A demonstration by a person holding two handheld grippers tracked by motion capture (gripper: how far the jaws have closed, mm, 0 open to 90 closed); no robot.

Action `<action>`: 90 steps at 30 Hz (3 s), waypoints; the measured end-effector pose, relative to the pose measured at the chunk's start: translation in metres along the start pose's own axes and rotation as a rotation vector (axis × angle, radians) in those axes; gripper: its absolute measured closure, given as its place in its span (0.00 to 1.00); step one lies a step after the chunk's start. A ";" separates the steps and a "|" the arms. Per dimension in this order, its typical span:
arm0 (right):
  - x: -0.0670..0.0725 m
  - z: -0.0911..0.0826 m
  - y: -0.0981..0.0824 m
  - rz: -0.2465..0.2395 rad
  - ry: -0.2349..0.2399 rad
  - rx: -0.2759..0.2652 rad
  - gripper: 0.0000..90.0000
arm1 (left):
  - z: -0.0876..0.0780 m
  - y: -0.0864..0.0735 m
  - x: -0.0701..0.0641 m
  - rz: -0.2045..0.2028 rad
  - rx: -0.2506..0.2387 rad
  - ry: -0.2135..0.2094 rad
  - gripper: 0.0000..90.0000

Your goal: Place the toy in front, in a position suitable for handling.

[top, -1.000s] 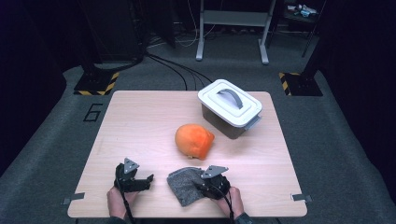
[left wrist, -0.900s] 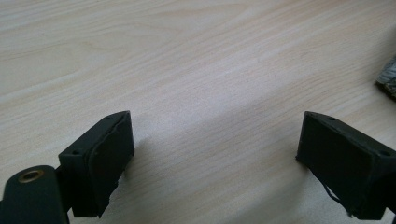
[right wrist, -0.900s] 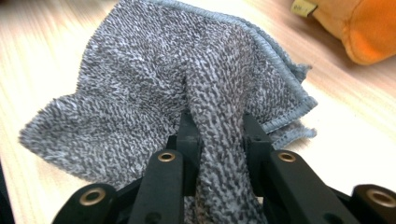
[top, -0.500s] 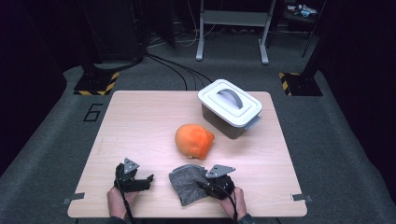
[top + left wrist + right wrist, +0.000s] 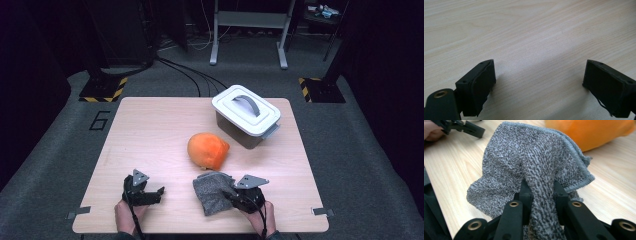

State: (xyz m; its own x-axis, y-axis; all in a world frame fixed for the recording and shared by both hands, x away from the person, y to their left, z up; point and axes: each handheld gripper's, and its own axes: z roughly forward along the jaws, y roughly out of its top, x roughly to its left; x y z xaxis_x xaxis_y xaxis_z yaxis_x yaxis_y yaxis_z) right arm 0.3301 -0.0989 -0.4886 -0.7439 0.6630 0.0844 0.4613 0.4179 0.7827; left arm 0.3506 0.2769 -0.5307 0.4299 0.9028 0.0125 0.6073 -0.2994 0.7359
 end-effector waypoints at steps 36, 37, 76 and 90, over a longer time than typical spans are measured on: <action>-0.102 -0.082 -0.033 0.159 -0.306 -0.036 0.83 | 0.000 0.000 -0.001 -0.008 -0.007 -0.002 0.12; -0.106 -0.081 -0.034 0.158 -0.319 -0.031 0.83 | 0.000 0.000 -0.001 -0.007 -0.007 0.002 0.12; -0.144 -0.089 -0.100 0.329 -0.412 -0.053 0.05 | 0.011 0.083 -0.010 0.044 -0.088 -0.184 0.12; -0.142 -0.084 -0.099 0.312 -0.434 -0.024 0.08 | 0.058 0.164 -0.033 0.146 -0.091 -0.287 0.16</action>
State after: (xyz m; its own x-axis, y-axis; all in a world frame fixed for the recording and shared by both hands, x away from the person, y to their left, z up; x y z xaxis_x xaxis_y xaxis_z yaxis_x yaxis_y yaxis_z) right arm 0.3494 -0.2863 -0.5261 -0.3025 0.9514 0.0569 0.6135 0.1486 0.7756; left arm 0.4745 0.1800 -0.4493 0.6863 0.7249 -0.0591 0.4685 -0.3785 0.7983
